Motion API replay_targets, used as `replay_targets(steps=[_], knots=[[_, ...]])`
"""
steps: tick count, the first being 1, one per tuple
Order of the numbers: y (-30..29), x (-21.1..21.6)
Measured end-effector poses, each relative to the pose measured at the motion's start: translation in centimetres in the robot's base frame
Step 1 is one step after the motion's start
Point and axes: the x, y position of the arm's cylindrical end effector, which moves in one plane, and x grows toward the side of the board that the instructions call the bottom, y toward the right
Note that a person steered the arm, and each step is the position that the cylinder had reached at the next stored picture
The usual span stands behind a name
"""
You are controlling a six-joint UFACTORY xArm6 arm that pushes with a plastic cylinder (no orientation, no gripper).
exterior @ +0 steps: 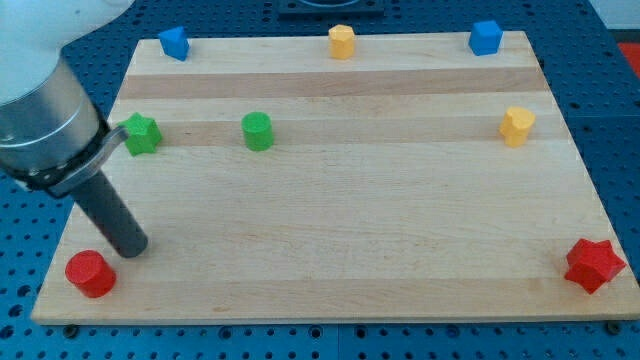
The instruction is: Place the green circle towards the bottom center
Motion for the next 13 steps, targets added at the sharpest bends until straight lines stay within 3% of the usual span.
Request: replay_targets(steps=[6,9,13], knots=[[9.0,-18.0],[15.9,-11.6],[19.7,-3.8]])
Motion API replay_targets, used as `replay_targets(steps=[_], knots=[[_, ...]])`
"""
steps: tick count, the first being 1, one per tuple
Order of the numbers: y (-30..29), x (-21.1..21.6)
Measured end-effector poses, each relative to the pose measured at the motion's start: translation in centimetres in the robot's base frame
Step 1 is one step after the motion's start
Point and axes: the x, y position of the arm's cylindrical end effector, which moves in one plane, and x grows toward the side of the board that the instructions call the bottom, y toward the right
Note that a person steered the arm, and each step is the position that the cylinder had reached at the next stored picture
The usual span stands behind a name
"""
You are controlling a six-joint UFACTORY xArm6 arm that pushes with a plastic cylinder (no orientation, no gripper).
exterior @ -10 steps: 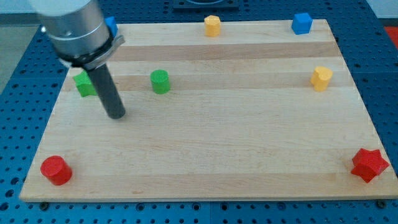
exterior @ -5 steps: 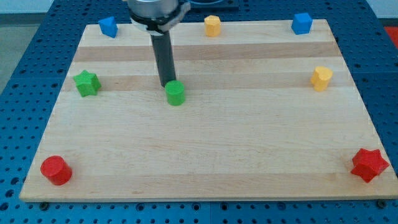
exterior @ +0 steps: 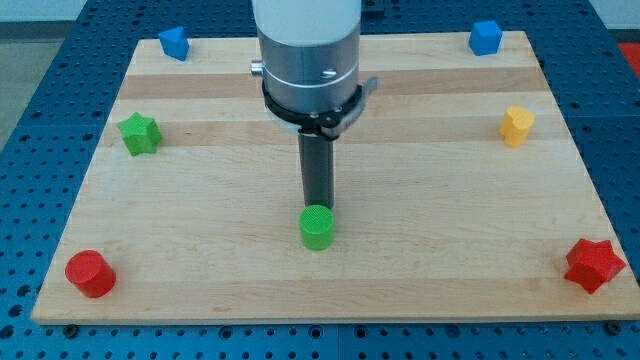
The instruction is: Place the green circle towards the bottom center
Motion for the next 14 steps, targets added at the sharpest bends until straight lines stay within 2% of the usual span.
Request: replay_targets(steps=[4,6,7,8,9,13,14], knots=[[2.5,4.9],[2.4,3.6],[-1.0,-1.1],[-5.1,-0.7],[-6.8,1.9],[-7.5,2.8],[-7.8,4.2]])
